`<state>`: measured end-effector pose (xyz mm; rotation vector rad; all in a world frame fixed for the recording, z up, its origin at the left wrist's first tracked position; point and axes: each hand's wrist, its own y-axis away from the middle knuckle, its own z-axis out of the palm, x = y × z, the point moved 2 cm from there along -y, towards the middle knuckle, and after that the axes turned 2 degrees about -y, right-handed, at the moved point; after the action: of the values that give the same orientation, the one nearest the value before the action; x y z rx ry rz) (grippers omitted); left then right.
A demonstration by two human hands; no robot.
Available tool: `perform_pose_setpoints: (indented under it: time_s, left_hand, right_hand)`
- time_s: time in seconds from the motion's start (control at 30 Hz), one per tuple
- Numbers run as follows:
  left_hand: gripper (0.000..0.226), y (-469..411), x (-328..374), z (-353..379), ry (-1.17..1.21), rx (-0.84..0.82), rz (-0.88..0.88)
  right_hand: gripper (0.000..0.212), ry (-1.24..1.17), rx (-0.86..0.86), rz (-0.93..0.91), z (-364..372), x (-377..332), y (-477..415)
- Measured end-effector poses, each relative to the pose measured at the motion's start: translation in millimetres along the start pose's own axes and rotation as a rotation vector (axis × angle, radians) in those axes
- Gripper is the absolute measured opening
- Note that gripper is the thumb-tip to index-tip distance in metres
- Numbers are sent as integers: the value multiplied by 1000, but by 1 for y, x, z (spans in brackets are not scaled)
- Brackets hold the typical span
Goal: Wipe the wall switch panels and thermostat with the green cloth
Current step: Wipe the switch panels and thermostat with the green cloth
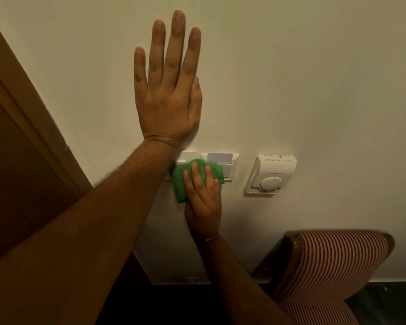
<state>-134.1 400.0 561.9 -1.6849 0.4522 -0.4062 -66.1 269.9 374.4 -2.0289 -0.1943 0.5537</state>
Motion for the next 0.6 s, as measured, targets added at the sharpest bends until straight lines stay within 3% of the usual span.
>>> perform_pose_setpoints:
  time_s: [0.13,0.3,0.37,0.47,0.6]
  left_hand:
    - [72,1,-3,7,-6,15,5]
    - [72,0,-1,5,7,18,-10]
    - [72,1,2,1,13,12,-2]
    - [71,1,3,-4,12,3,13]
    - [69,1,3,-8,2,-15,17]
  right_hand:
    - [46,63,-28,-27,-17,25,7]
    - [51,21,137,209,-39,52,15]
    - [63,-44,163,233,-34,44,14]
    - [74,-109,124,142,-19,22,6]
    - [65,-70,32,13,-5,2,-6]
